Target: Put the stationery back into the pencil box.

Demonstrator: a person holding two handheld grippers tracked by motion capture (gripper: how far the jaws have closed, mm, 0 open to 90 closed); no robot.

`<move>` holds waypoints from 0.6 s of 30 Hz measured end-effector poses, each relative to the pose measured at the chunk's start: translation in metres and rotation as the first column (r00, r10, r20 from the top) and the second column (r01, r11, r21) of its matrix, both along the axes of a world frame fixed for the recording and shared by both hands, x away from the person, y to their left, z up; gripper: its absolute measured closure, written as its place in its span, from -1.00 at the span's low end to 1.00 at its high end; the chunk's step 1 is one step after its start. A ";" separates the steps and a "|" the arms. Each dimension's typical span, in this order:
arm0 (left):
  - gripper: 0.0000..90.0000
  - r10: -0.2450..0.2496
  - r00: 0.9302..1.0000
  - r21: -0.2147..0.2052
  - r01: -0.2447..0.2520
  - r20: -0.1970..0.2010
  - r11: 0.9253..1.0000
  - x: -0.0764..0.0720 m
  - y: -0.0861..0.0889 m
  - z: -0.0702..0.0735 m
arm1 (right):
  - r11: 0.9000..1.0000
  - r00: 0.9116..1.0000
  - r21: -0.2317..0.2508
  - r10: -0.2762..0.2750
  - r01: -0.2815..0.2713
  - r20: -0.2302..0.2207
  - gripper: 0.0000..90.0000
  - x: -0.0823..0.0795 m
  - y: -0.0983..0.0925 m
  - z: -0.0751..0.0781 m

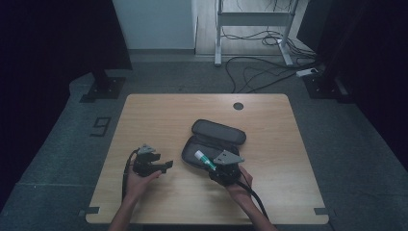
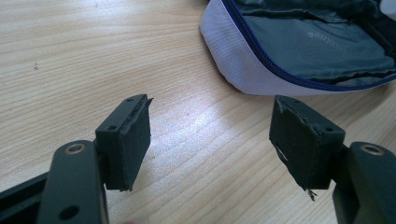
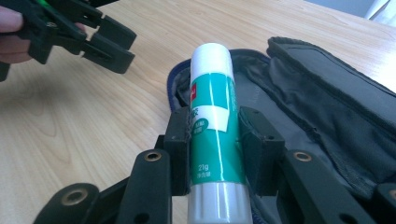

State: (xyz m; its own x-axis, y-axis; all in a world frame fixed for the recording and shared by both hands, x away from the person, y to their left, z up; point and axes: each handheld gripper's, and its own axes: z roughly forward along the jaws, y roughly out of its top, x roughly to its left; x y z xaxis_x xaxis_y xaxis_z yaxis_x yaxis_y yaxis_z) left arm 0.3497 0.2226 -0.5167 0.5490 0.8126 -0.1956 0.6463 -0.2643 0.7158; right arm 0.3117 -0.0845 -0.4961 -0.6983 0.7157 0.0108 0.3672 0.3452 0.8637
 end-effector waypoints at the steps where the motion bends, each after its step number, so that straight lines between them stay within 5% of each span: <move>1: -0.34 0.001 1.000 0.000 -0.001 0.000 1.000 0.000 0.000 0.000 | 1.000 1.000 -0.001 -0.003 0.003 -0.002 0.44 0.001 0.000 0.000; 18: -0.34 -0.004 1.000 0.003 0.004 -0.008 1.000 0.000 0.000 -0.001 | 0.998 0.998 -0.011 -0.057 0.057 -0.011 0.44 0.019 -0.010 -0.006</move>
State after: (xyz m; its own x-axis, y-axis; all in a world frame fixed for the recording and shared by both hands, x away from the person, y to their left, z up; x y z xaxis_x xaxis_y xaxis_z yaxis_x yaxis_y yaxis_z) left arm 0.3501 0.2223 -0.5174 0.5510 0.8107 -0.1981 0.6511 -0.2691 0.7097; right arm 0.3304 -0.0941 -0.5023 -0.6564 0.7543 0.0106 0.3964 0.3330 0.8556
